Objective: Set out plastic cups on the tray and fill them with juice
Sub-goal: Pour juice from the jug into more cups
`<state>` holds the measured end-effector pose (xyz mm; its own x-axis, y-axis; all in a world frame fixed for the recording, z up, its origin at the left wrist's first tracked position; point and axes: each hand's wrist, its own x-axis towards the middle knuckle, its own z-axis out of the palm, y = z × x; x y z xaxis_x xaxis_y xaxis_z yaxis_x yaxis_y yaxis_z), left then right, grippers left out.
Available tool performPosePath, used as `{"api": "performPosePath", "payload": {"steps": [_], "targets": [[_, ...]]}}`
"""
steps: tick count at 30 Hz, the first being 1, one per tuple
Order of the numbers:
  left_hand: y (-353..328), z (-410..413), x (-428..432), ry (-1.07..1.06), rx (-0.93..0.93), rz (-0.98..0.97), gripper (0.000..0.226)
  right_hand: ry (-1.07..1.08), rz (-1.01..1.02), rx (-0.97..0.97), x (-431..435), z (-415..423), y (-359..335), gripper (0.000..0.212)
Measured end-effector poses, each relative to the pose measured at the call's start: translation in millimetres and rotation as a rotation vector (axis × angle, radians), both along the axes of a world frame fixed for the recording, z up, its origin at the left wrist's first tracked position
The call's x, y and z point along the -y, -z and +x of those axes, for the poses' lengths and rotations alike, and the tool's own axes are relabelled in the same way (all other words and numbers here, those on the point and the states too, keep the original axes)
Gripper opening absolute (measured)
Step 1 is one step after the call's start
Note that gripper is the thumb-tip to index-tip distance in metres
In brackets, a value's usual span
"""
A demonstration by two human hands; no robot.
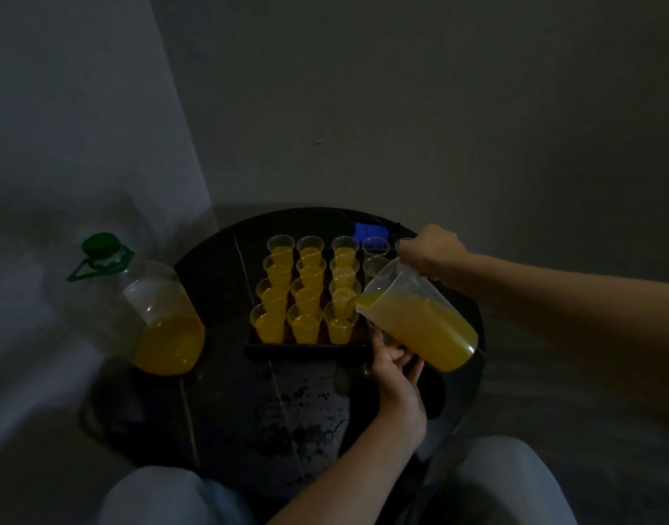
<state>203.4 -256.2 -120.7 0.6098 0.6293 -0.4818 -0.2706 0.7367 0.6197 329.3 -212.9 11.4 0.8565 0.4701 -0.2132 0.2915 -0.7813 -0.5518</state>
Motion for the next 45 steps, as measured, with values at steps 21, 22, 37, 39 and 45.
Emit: {"api": "performPosePath", "payload": {"steps": [21,22,37,39,45], "targets": [[-1.1,-3.5,0.7,0.0,0.006,0.003,0.061,-0.012,-0.019,0.012,-1.1,-1.1,2.2,0.027],[-1.2,-3.7,0.8,-0.001,0.006,0.002,0.062,-0.01,-0.018,0.017,-1.5,-1.3,3.1,0.027],[-15.5,-4.6,-15.7,0.009,-0.018,0.136,0.064,0.026,0.13,-0.013,2.6,6.6,-3.7,0.027],[-19.3,-2.5,-19.2,0.011,-0.024,0.157,0.061,0.033,0.153,-0.016,4.7,9.3,-8.6,0.025],[-35.1,15.9,-28.5,0.051,-0.002,0.235,0.07,0.063,0.213,-0.039,8.3,27.4,-30.1,0.021]]}}
